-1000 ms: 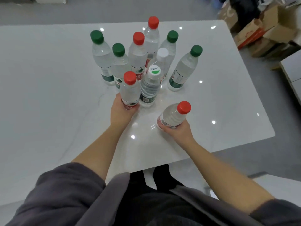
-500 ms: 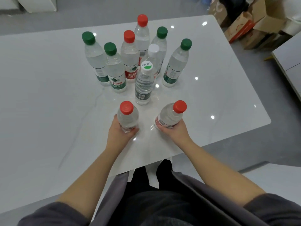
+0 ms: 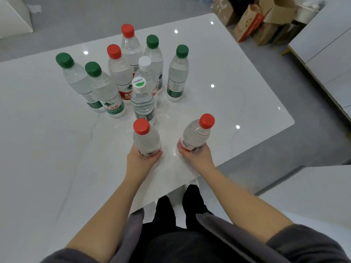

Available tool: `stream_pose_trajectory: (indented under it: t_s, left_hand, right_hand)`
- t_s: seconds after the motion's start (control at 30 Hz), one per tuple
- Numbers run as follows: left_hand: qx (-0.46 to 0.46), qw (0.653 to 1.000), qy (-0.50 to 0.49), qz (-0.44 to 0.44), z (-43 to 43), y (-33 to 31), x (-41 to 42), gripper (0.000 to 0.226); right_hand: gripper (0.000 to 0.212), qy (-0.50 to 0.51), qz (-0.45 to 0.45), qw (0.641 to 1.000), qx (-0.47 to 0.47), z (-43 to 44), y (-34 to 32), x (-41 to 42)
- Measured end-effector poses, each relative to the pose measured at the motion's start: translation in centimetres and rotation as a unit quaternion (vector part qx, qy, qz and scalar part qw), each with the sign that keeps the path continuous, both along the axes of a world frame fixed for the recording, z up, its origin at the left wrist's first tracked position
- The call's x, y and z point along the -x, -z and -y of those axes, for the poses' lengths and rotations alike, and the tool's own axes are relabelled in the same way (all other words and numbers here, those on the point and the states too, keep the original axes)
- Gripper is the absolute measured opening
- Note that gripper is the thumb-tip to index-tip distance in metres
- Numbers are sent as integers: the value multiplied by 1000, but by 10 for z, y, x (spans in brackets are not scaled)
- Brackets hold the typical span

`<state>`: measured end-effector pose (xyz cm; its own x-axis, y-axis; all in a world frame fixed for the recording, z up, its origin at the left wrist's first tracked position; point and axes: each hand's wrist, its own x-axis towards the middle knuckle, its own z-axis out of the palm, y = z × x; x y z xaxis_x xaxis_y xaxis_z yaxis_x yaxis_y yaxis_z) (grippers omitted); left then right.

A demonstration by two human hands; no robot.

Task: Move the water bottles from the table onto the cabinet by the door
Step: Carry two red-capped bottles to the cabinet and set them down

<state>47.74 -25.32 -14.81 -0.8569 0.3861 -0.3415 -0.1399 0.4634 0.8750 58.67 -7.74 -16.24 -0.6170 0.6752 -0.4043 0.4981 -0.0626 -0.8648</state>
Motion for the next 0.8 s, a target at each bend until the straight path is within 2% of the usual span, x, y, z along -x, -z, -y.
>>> stream_pose_trajectory:
  t_s: [0.23, 0.4, 0.6, 0.73, 0.8]
  left_hand:
    - [-48, 990, 127, -26, -74, -27, -12, 57]
    - [-60, 972, 224, -39, -130, -47, -47, 43]
    - [-86, 945, 316, -25, -196, -68, -111, 41]
    - [-120, 924, 362, -21, -242, -88, -162, 44]
    - [-137, 915, 381, -10, -263, -100, -185, 46]
  right_hand:
    - [54, 139, -41, 989, -23, -41, -30, -50]
    - [42, 196, -73, 977, -48, -67, -49, -98]
    - [46, 272, -61, 957, -85, -103, -69, -175]
    - [61, 324, -51, 938, -109, -125, -89, -233]
    - [58, 349, -57, 928, -121, -136, -102, -257]
